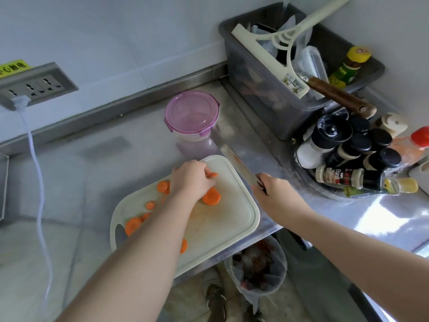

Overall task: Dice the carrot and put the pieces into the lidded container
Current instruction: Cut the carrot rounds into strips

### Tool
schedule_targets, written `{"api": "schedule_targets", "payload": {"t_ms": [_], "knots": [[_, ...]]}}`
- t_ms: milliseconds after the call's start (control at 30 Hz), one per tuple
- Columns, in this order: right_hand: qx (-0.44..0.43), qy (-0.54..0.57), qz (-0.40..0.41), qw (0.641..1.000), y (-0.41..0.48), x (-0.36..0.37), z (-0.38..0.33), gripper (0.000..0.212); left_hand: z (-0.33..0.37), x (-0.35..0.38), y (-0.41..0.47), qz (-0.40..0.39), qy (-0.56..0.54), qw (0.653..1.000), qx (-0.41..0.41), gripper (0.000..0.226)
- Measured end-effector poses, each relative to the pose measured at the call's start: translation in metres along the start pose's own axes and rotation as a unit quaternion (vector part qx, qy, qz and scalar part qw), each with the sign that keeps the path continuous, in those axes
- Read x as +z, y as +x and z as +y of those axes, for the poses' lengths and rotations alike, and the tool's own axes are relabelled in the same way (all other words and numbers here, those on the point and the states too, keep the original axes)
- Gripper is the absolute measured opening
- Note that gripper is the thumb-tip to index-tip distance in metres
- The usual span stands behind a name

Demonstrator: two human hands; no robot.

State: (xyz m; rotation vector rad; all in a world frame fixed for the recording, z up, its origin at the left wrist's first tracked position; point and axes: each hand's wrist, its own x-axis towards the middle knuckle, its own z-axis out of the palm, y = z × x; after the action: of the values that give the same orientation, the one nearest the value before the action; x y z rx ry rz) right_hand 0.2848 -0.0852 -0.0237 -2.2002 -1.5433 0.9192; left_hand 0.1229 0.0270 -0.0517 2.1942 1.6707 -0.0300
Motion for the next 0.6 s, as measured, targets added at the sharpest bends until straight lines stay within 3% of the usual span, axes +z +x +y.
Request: {"api": "schedule_targets", "payload": {"t_ms": [300, 600], "knots": [[0.014, -0.051, -0.025, 0.998, -0.002, 0.026, -0.011, 0.025, 0.009, 0.013, -0.005, 0.053, 0.001, 0.999, -0.012, 0.021], [0.000, -0.098, -0.037, 0.994, -0.007, 0.032, -0.013, 0.027, -0.002, 0.015, -0.007, 0.048, -0.088, 0.993, -0.055, 0.022]]}}
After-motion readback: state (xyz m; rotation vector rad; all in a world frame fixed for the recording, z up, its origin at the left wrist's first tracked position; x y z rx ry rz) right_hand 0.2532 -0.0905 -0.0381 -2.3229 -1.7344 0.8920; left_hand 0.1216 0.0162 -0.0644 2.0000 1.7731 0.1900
